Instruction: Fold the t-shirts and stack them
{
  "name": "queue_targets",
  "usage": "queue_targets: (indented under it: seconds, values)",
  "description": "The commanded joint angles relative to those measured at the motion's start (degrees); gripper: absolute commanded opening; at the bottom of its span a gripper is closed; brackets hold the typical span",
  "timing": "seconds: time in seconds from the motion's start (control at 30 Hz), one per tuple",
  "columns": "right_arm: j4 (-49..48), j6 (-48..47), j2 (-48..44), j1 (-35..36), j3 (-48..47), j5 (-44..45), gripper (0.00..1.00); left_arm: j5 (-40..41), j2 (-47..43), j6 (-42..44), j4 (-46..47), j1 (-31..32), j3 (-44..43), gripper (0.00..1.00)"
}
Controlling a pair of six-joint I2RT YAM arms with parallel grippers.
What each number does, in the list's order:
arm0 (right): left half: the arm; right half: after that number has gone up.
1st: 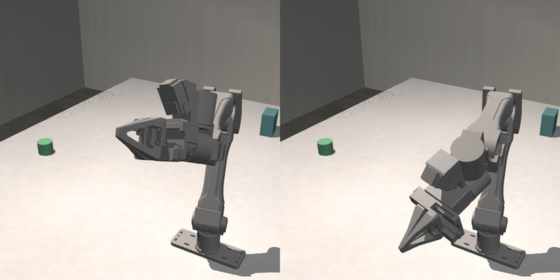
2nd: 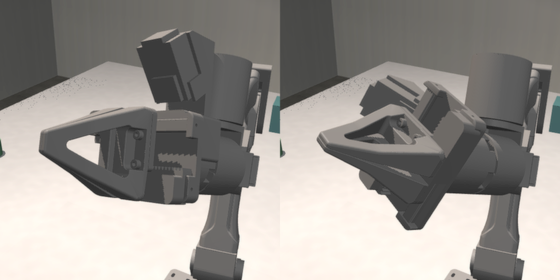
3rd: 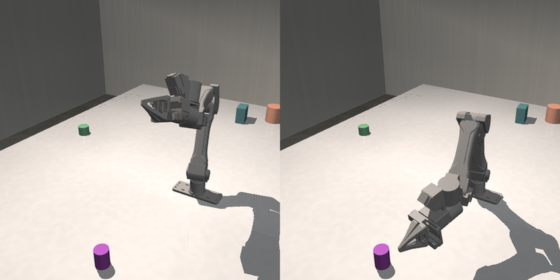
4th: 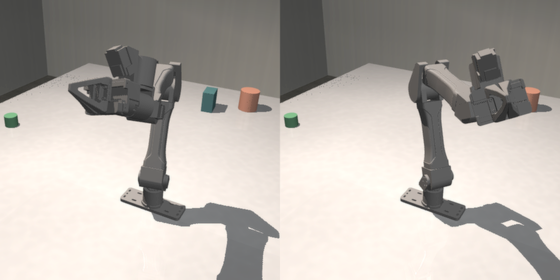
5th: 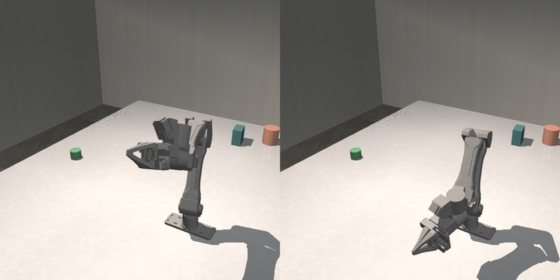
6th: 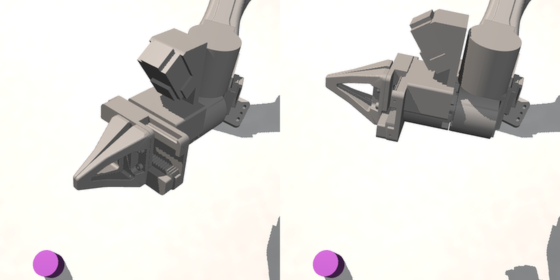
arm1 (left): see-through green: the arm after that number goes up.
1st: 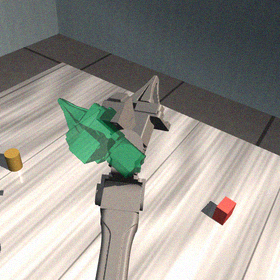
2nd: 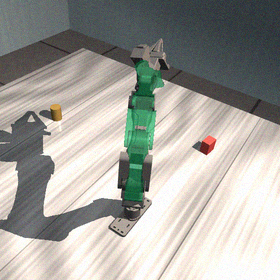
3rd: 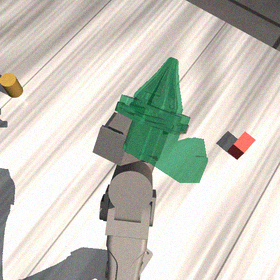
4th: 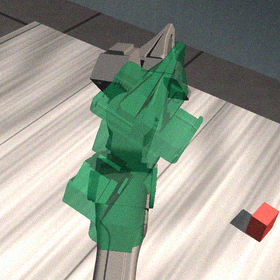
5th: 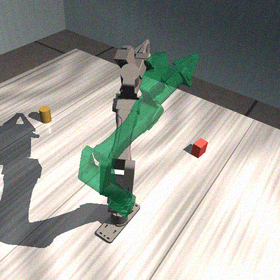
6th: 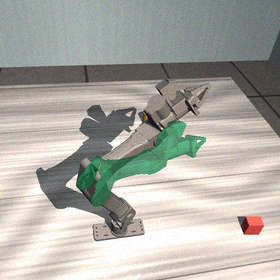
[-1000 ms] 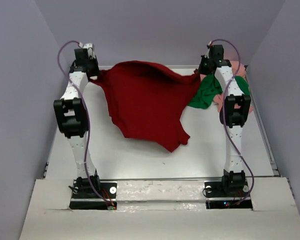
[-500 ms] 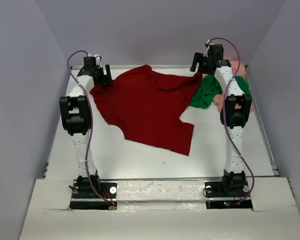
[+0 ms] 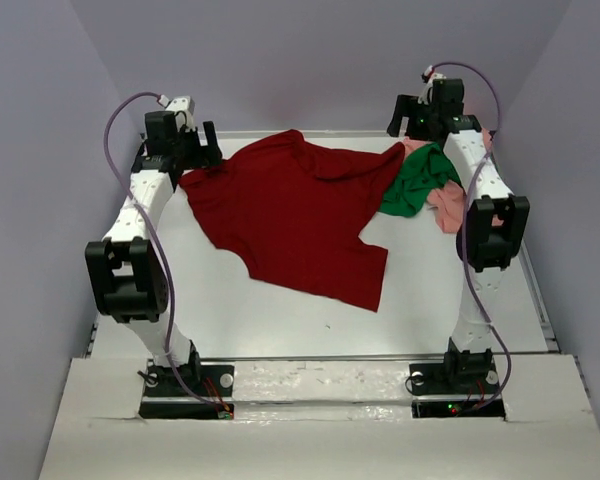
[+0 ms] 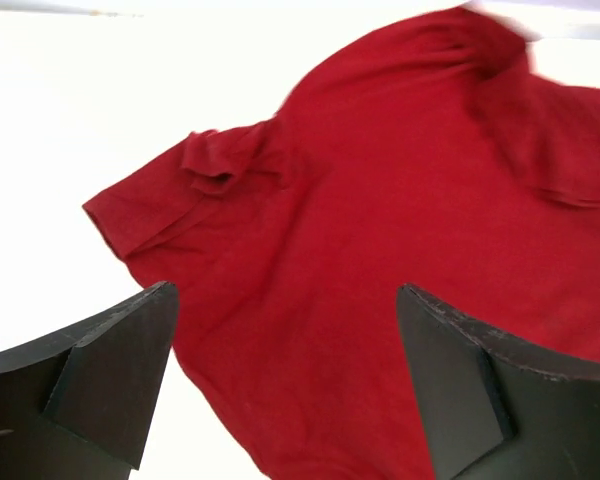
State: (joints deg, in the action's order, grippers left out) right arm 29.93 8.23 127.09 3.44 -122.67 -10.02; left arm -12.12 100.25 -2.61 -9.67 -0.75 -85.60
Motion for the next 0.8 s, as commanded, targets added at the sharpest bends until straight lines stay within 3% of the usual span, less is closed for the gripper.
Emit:
queue_targets:
  seconds: [0.0,0.23,0.27,0.3,0.43,0.53,0.77]
  values:
    - [-3.7,0.9,-10.6,0.9,3.6,-3.7,0.87,-8.2,-9.2,-2.6,-1.0,2.3,4.1,0.99]
    - [-3.2,2.6,-15.5,4.6,10.0,-8.7,0.66,-13.3,-14.6,-5.0,1.5,3.7,13.6,0.98]
    - [-3.0,2.7,-15.2,5.9,10.2,-9.5,0.55,-13.2,-14.6,-5.0,1.9,4.0,14.9,0.96]
    - [-2.4,2.5,-14.8,6.6,10.2,-9.8,0.50,-13.2,-14.4,-4.9,2.0,4.2,15.4,0.95]
    - [-1.6,1.0,-12.1,8.9,8.9,-9.6,0.48,-14.4,-12.2,-5.1,1.2,4.3,17.0,0.89]
    - [-0.5,0.6,-10.0,9.6,6.3,-8.3,0.54,-15.1,-10.7,-4.6,1.0,4.8,18.5,0.84]
    - [-0.4,0.2,-8.2,10.6,4.4,-7.1,0.54,-17.0,-5.8,-5.6,1.8,6.1,20.3,0.48]
